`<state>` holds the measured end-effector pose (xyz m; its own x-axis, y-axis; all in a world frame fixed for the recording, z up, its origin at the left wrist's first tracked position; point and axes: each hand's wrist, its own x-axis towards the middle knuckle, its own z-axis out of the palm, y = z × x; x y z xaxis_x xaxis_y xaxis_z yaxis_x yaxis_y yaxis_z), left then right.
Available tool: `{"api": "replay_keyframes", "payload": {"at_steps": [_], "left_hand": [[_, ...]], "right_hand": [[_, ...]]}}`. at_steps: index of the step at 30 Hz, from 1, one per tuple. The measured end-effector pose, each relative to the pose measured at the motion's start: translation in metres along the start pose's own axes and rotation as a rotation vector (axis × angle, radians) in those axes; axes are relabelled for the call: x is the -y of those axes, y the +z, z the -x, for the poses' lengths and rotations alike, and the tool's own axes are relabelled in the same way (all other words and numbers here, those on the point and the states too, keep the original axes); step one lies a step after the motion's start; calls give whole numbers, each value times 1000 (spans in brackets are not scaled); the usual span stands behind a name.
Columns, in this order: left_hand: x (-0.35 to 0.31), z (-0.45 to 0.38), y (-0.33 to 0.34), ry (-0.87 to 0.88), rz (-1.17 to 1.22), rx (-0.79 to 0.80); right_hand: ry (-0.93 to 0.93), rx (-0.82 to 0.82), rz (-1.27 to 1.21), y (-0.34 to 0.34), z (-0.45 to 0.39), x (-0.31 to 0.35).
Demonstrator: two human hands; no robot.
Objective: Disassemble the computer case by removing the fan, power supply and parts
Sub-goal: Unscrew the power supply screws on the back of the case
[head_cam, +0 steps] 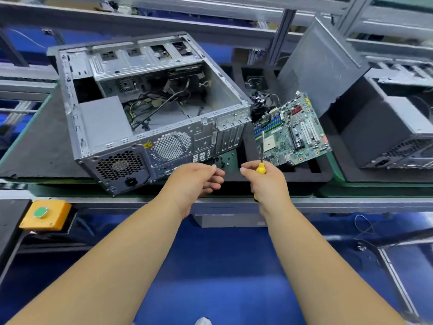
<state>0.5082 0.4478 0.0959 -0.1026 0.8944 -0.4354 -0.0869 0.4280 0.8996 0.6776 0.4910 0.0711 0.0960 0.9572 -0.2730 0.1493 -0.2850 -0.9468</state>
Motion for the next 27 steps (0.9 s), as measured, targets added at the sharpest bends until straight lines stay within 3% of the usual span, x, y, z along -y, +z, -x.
{"api": "replay_keyframes", "payload": {"at_steps": [7,17,27], "left_hand": [[3,-13,-32,-33,-17,-46],[0,-22,-58,-40,-39,71],[11,-11,-78,-26,-60,37]], "right_hand": [[144,-56,16,22,-52,-2],[171,-140,3,30,-39,-9],[161,46,-10,83,43,-34]]}}
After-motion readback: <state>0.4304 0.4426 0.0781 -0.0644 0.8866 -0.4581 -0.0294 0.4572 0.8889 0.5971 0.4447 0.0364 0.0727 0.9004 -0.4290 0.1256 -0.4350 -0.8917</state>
